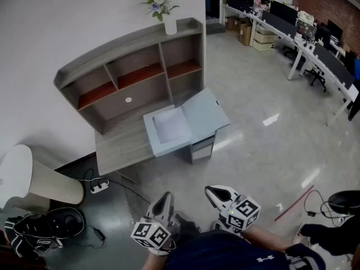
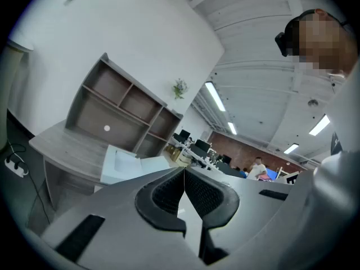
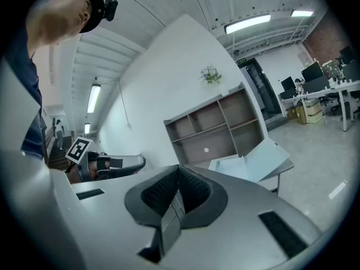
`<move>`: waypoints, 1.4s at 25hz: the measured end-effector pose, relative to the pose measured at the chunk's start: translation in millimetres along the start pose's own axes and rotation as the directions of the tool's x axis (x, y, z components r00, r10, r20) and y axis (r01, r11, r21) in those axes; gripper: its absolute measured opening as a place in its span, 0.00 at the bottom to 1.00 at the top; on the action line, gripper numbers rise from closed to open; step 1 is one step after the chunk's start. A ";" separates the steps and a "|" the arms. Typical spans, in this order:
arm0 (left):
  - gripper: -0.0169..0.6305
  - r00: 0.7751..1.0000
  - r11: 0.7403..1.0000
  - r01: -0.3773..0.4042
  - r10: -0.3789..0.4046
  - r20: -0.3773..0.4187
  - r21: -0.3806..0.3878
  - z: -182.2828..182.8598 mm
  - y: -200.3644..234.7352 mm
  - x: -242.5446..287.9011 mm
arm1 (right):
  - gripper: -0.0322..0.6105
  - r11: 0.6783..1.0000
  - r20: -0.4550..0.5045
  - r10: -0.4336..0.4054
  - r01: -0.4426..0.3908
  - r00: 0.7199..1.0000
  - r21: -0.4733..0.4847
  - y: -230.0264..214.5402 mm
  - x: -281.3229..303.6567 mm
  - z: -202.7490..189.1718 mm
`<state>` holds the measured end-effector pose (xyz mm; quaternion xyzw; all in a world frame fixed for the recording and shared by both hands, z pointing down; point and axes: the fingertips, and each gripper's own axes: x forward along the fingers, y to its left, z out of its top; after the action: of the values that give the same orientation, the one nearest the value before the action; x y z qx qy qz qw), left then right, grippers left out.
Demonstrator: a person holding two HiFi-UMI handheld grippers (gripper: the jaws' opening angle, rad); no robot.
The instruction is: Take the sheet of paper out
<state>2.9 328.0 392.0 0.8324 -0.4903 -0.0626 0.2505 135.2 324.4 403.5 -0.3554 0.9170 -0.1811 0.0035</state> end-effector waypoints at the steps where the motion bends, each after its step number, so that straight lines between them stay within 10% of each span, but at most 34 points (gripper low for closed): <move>1: 0.05 1.000 1.000 -0.004 0.004 -0.010 -0.004 -11.9 -9.9 -0.8 | 0.07 1.000 -0.006 0.002 -0.002 1.000 0.003 -3.9 -11.7 -5.0; 16: 0.05 0.995 0.995 0.091 -0.090 -0.041 0.036 -30.3 -70.4 9.1 | 0.07 0.992 0.023 -0.108 0.106 0.994 0.074 -28.4 -83.9 -11.2; 35: 0.05 0.994 0.995 0.097 -0.097 -0.052 -0.006 59.6 115.9 25.9 | 0.07 0.953 -0.025 -0.244 0.245 0.969 0.181 -41.7 84.0 -7.2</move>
<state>-95.7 239.2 399.5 0.8561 -0.4425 -0.0540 0.2614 98.6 243.5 434.5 -0.4640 0.8455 -0.2639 0.0124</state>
